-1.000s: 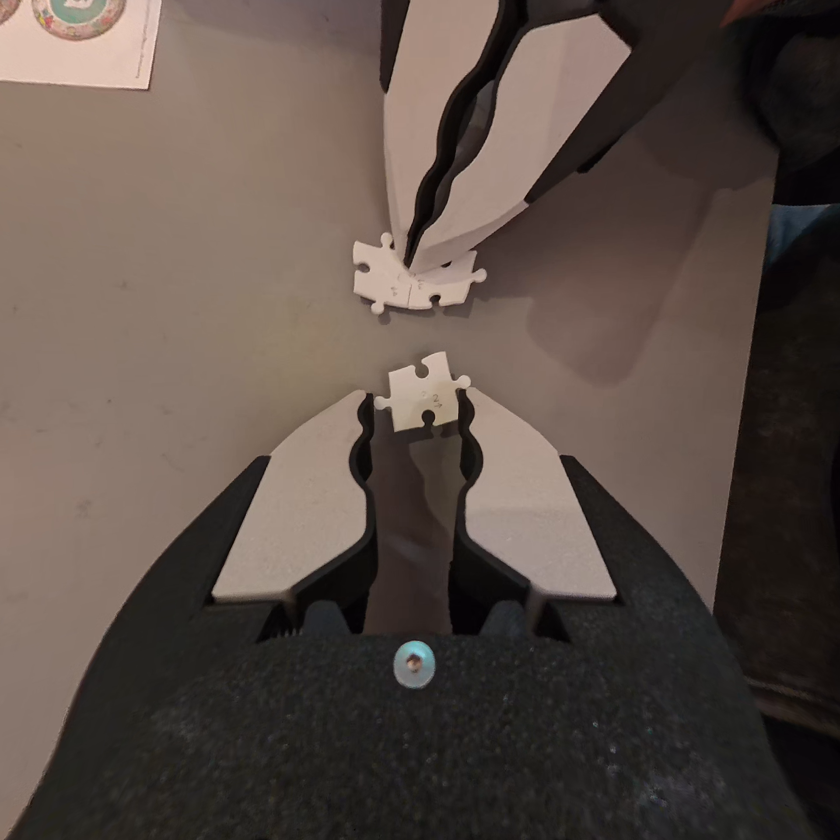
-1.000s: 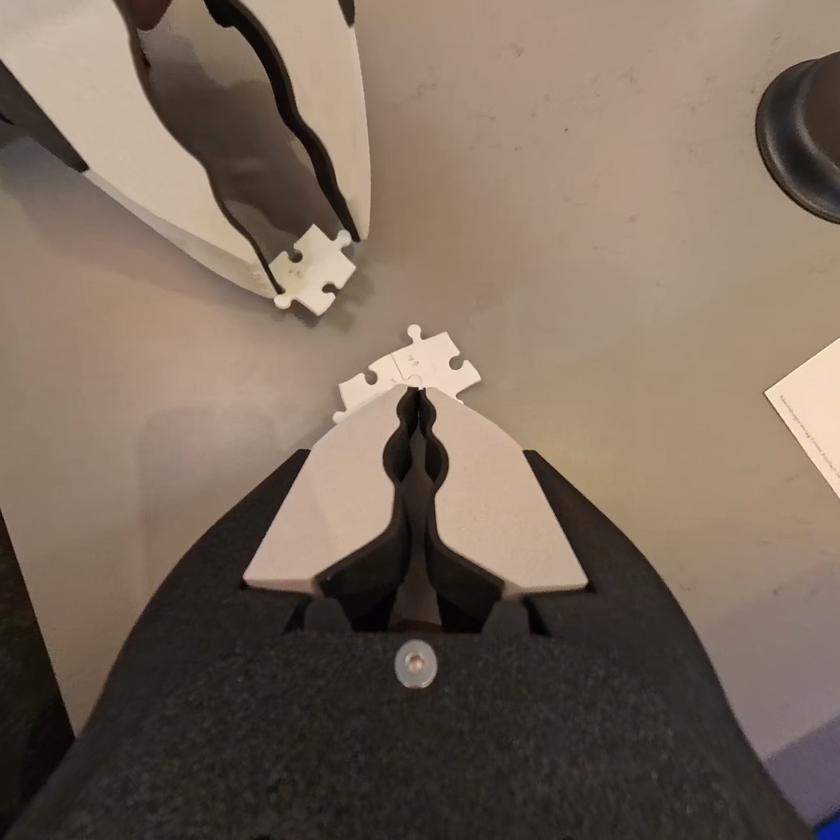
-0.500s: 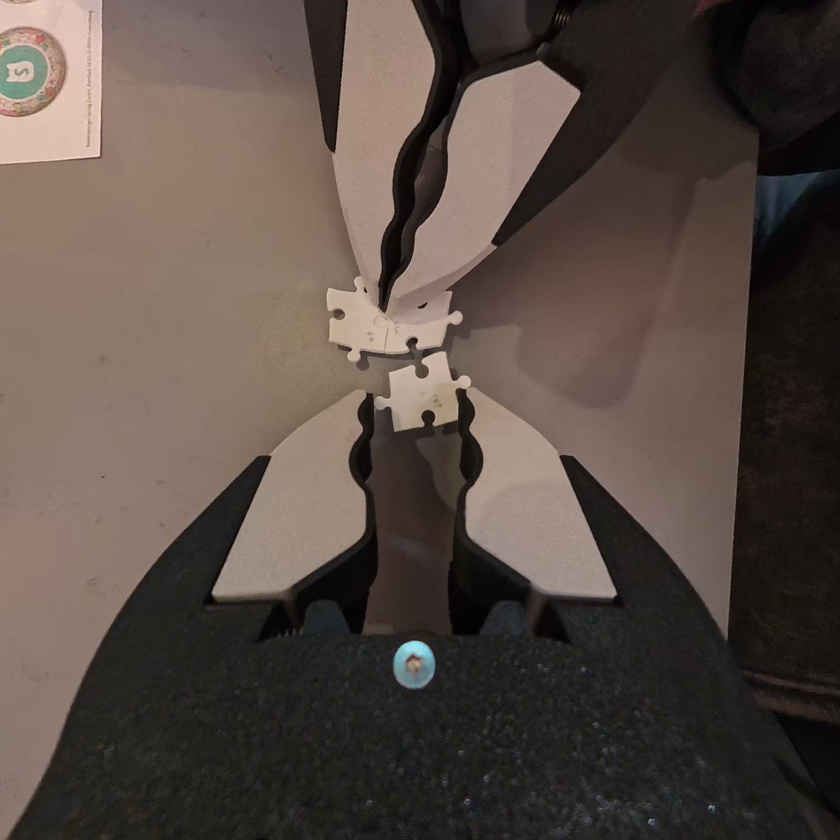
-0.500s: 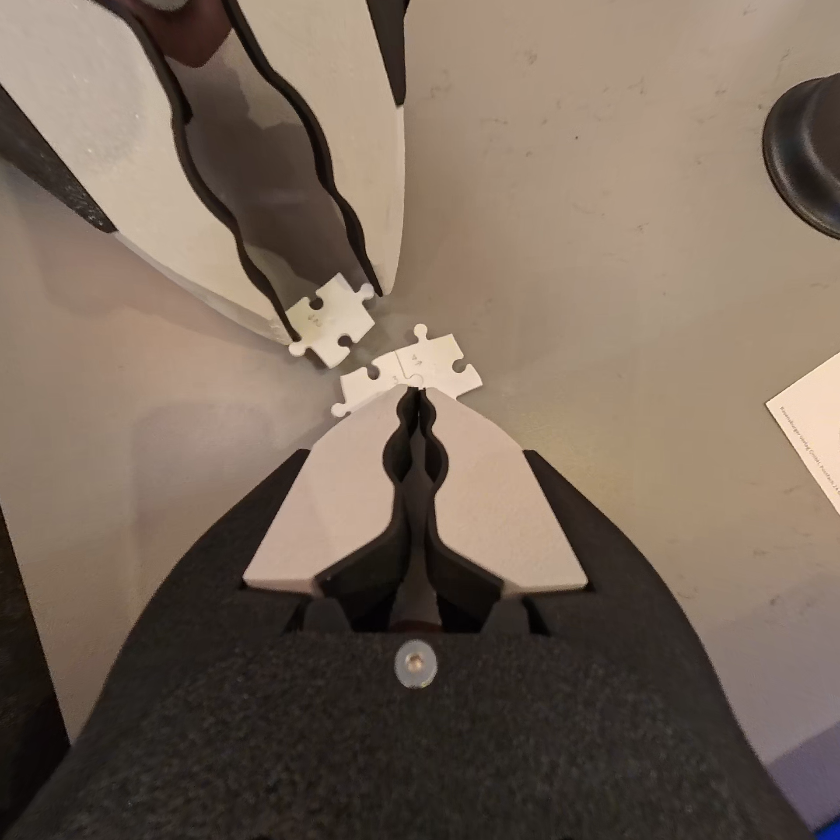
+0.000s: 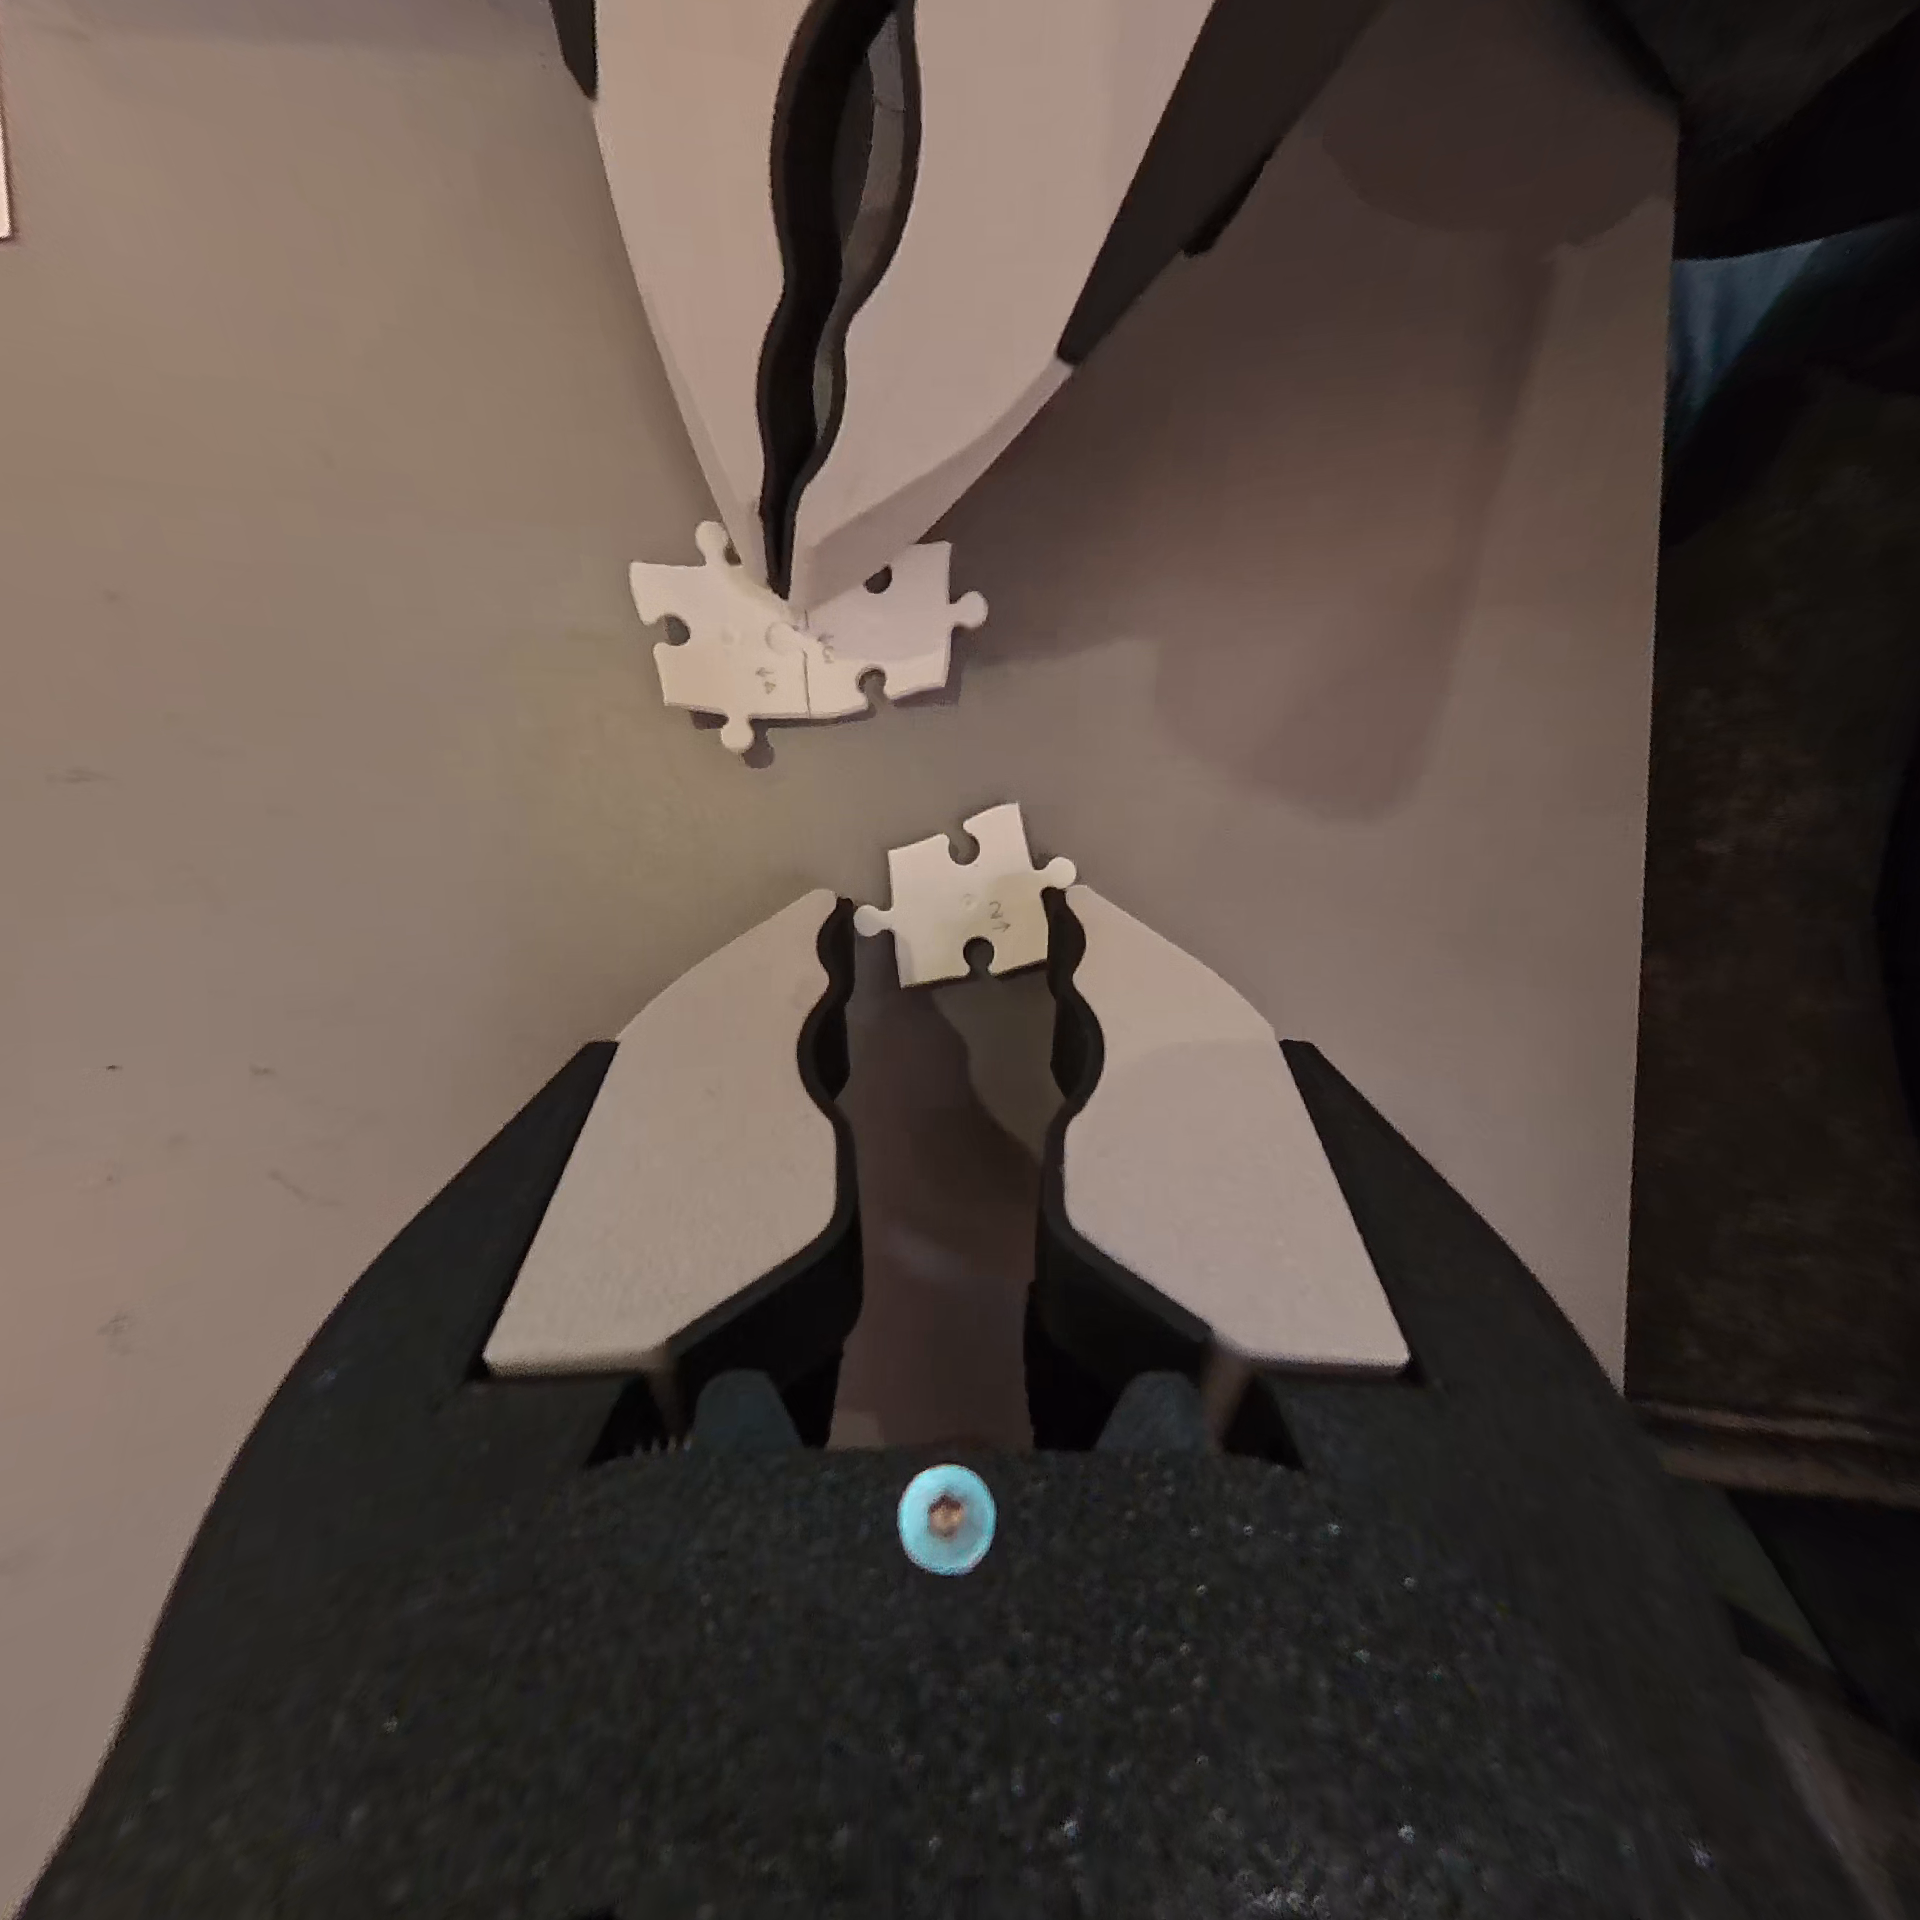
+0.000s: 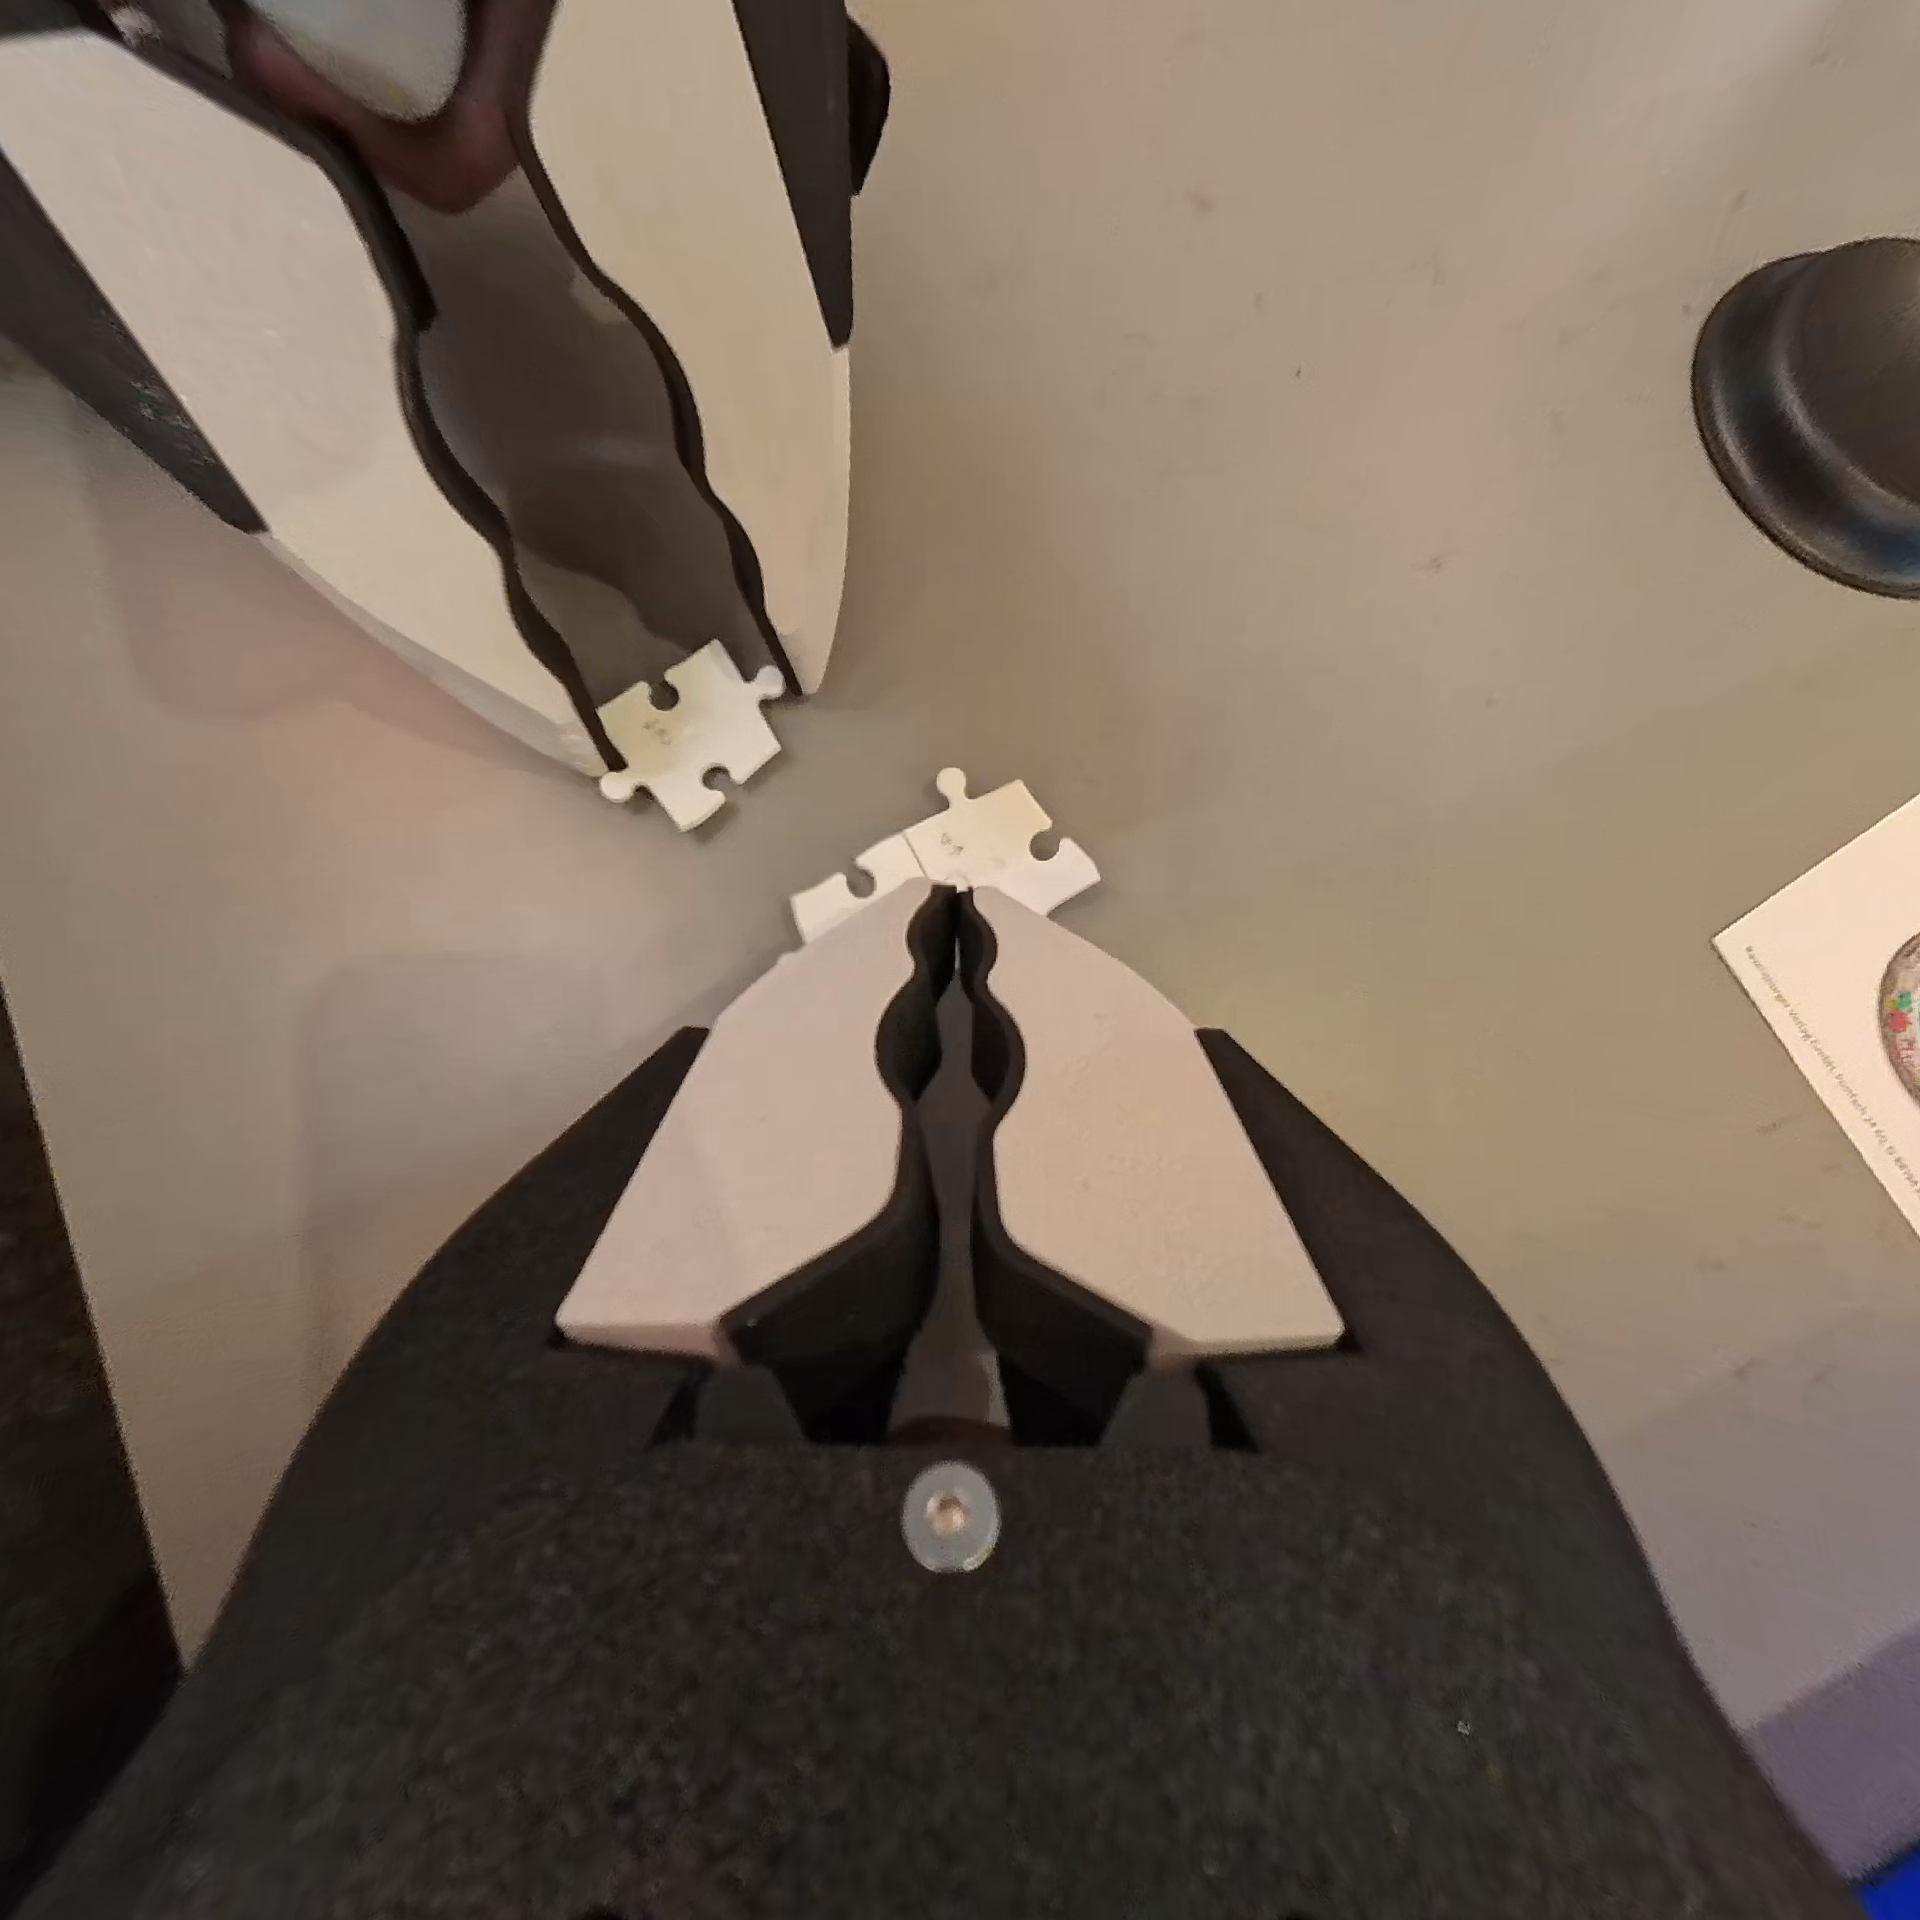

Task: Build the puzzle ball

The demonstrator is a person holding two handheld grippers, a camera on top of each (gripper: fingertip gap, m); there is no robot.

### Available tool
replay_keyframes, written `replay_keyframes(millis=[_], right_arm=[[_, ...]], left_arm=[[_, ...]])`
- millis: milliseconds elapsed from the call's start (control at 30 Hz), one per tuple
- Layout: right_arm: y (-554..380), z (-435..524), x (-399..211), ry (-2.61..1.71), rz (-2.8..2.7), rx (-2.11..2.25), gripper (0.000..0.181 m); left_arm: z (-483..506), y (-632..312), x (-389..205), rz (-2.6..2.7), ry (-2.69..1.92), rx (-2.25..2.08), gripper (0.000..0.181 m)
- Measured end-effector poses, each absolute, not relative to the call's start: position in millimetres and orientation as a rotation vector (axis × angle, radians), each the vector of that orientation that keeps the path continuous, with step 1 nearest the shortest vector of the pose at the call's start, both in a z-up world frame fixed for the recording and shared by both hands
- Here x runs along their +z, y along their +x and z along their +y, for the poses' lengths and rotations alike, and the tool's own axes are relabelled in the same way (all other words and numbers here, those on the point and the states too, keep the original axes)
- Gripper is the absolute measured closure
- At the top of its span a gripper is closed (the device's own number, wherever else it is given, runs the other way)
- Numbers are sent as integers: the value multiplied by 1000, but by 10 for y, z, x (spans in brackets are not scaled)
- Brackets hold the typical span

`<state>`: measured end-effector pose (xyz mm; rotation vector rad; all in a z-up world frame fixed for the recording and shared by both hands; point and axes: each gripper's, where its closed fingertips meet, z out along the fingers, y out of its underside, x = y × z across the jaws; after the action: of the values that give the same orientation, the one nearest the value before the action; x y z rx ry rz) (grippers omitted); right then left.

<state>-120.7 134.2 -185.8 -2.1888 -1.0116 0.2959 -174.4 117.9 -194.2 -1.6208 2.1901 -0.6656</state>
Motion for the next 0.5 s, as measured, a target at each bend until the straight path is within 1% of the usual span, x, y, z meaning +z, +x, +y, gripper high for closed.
replay_keyframes(millis=[500], right_arm=[[-1220,1240,-1922,-2229,-997,335,181]], left_arm=[[1223,-1741,-1901,2117,-1630,-647,146]])
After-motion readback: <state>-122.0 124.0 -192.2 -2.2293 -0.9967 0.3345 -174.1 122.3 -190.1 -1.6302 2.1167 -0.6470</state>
